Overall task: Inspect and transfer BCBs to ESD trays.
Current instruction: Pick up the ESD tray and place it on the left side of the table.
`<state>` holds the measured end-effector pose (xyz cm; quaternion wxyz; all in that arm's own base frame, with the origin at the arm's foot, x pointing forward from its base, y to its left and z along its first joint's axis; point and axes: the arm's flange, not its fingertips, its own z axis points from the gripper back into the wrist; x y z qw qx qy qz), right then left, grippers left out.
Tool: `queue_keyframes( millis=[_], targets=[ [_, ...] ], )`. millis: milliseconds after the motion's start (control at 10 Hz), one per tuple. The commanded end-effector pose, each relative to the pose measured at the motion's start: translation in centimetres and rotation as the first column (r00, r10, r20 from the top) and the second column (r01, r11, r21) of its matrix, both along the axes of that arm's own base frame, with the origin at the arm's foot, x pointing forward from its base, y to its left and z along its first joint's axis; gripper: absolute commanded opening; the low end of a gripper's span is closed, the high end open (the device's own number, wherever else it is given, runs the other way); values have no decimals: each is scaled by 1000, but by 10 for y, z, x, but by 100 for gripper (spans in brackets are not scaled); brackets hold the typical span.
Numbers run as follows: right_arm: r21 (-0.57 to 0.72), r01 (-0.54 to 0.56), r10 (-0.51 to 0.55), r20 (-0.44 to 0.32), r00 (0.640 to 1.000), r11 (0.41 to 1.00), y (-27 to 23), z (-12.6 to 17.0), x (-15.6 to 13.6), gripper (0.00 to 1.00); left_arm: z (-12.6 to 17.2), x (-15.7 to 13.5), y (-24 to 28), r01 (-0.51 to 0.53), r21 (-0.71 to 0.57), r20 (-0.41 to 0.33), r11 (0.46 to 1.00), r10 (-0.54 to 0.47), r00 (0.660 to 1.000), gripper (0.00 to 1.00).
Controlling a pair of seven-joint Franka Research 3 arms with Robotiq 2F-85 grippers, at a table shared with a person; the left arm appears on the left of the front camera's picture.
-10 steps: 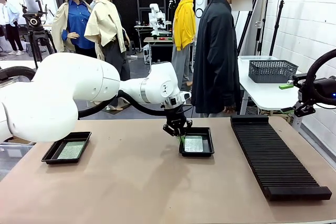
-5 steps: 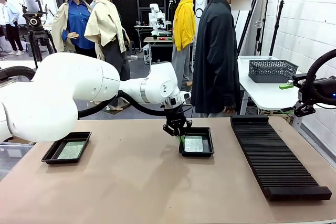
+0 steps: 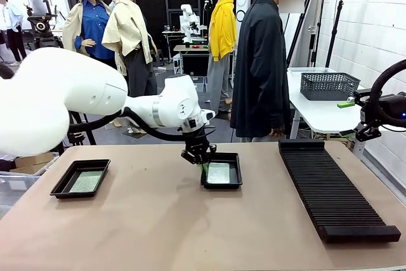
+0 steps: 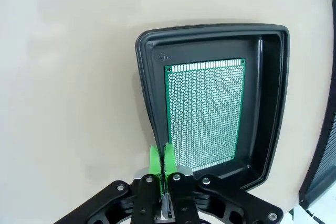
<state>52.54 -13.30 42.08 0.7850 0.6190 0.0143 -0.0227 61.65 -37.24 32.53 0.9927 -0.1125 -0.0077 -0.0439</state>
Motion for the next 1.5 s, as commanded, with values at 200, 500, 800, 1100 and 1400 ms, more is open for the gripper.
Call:
queue_keyframes(
  millis=[200, 500, 800, 1100, 1400],
  targets=[
    [-6, 11, -11, -2, 1000, 1000, 3, 1, -3, 100, -3, -38, 59, 7, -16, 17, 1000, -7, 1000, 0],
    [-6, 11, -11, -2, 1000, 1000, 3, 1, -3, 100, -4, -45, 102, -39, -22, 16, 999, 39, 999, 0],
    [-6, 11, -11, -2, 1000, 1000, 3, 1, -3, 100, -9, -49, 137, -57, 22, 11, 998, 57, 998, 0],
    [-6, 11, -11, -2, 1000, 1000, 3, 1, -3, 100, -8, -49, 169, -88, 35, 8, 996, 87, 996, 0],
    [-6, 11, -11, -2, 1000, 1000, 3, 1, -3, 100, -8, -47, 208, -98, 59, -9, 993, 99, 995, 0]
  ],
)
